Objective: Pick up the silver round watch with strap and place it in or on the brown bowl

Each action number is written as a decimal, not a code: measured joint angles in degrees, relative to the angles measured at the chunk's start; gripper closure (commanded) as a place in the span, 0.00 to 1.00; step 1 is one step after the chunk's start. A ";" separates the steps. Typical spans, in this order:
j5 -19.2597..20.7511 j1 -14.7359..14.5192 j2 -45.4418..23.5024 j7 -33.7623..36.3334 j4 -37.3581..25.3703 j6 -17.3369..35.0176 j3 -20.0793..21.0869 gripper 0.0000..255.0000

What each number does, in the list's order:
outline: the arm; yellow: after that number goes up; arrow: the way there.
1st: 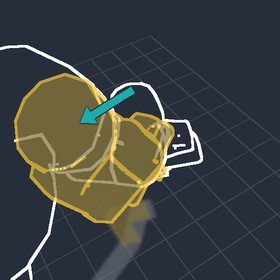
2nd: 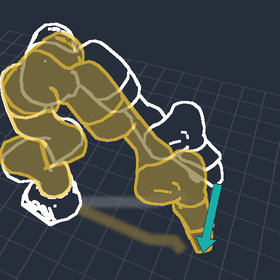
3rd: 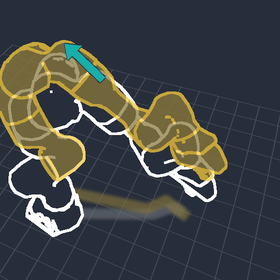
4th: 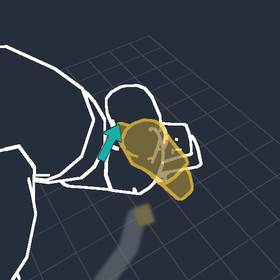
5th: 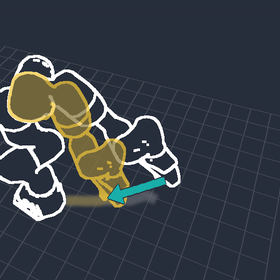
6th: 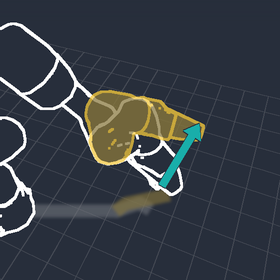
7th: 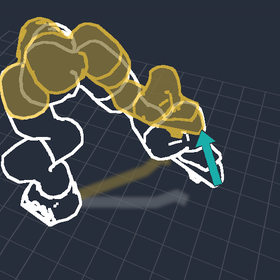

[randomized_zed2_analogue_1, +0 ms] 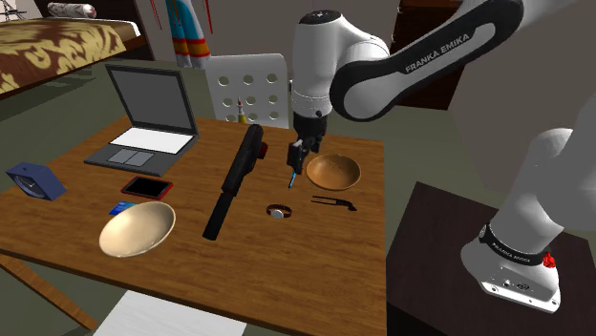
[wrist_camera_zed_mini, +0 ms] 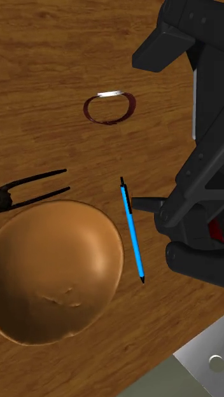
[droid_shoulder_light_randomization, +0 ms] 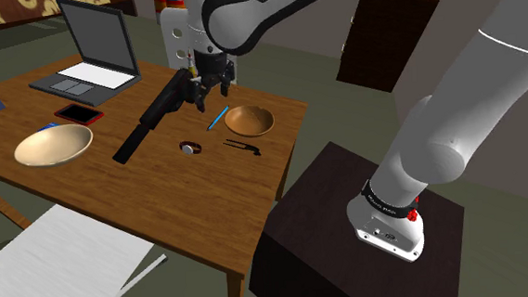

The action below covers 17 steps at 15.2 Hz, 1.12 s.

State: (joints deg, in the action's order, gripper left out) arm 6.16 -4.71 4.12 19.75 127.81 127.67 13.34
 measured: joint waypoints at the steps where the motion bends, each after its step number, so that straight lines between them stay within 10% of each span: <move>1: 0.70 -0.24 -1.96 0.85 -1.09 0.62 0.39 0.00; 17: 11.17 -5.60 -27.82 10.65 -16.49 7.82 0.76 0.00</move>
State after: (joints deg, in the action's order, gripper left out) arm 17.33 -10.31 -23.70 30.40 111.31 135.50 14.10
